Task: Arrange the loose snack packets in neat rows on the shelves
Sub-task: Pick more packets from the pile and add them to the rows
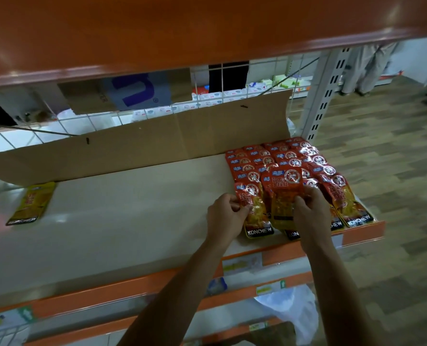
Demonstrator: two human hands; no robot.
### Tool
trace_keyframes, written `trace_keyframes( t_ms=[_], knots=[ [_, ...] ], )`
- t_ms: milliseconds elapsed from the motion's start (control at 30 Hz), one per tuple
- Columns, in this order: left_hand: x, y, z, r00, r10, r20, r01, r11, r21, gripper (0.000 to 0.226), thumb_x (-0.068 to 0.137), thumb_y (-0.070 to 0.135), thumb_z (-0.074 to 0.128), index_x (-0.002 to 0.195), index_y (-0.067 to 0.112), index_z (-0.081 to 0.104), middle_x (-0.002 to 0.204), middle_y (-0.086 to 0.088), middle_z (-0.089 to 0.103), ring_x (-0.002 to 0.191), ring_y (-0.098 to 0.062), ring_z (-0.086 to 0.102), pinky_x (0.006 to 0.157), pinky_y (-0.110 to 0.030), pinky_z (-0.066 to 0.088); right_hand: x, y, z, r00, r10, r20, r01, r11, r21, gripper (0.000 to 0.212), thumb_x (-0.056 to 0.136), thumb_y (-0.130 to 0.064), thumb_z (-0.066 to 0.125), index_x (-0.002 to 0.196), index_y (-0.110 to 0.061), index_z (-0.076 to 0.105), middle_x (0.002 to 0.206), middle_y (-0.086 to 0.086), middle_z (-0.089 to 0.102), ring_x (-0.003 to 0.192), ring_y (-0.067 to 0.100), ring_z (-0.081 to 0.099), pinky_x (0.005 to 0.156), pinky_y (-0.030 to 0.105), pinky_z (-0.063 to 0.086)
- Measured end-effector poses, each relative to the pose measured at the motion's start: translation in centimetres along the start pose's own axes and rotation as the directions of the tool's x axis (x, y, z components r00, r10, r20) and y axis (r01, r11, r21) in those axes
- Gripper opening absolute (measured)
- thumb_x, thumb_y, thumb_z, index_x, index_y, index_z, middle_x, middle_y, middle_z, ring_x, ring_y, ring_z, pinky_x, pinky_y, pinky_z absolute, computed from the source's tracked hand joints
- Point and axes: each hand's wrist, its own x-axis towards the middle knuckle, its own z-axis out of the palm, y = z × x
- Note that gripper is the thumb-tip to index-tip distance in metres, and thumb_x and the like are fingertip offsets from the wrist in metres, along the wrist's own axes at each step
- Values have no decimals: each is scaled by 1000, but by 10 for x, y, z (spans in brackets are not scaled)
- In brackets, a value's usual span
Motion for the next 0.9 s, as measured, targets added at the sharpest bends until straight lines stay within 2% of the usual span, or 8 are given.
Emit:
trace_keyframes(
  t_ms=[100,233,333,433,567,733,800,900],
  knots=[
    [-2,2,3,999,34,-38,-32,998,46,36,83,36,73,110,15,63,97,3,70,83,-8,63,75,-24,51,1,2,-2,1000,-4,26,4,1000,19,25,95,-4,43,117,-11,52,90,2,60,80,26,62,76,49,56],
    [-5,5,7,996,45,-79,-38,996,85,38,83,37,73,112,14,63,99,2,71,80,-5,60,72,-19,48,4,8,-1,1000,-14,26,14,1000,22,29,96,-6,44,123,-13,52,88,-9,58,71,7,57,66,37,56],
    [-3,7,9,996,40,-74,-32,994,106,39,82,38,73,112,15,62,101,2,70,81,-6,61,71,-19,48,7,13,0,999,-29,30,28,999,20,30,95,-6,45,124,-12,52,87,-6,60,65,3,57,55,24,49],
    [-3,10,11,997,31,-66,-23,992,122,41,81,39,74,112,15,61,100,2,70,83,-8,63,74,-22,51,7,15,0,998,-39,48,38,999,27,31,95,-6,46,125,-12,52,93,0,61,69,6,58,54,23,45],
    [-4,10,12,996,55,-74,-43,988,147,45,80,39,75,114,16,58,99,2,70,84,-9,64,74,-23,51,6,13,1,997,-23,75,19,998,55,32,94,-6,46,124,-16,51,87,-1,61,65,11,58,58,35,52],
    [-6,16,8,988,93,-127,-67,979,192,48,86,44,67,123,17,52,108,1,67,94,-13,64,77,-26,52,4,6,0,993,-29,111,17,994,106,26,95,-7,47,117,-19,51,92,4,62,72,18,61,64,41,56],
    [-8,22,5,978,149,-143,-132,984,117,36,92,40,60,121,19,55,108,4,66,92,-9,63,76,-24,53,3,3,-1,990,-27,137,7,989,147,21,96,-10,49,114,-18,52,91,1,62,75,14,64,63,40,58],
    [-12,35,1,990,143,-1,-142,983,-118,21,98,38,50,115,29,57,103,12,62,83,1,62,63,-8,47,-1,-4,2,974,-2,225,-61,960,273,18,96,-14,51,111,-21,55,83,-6,67,70,6,68,54,27,55]
  ],
)
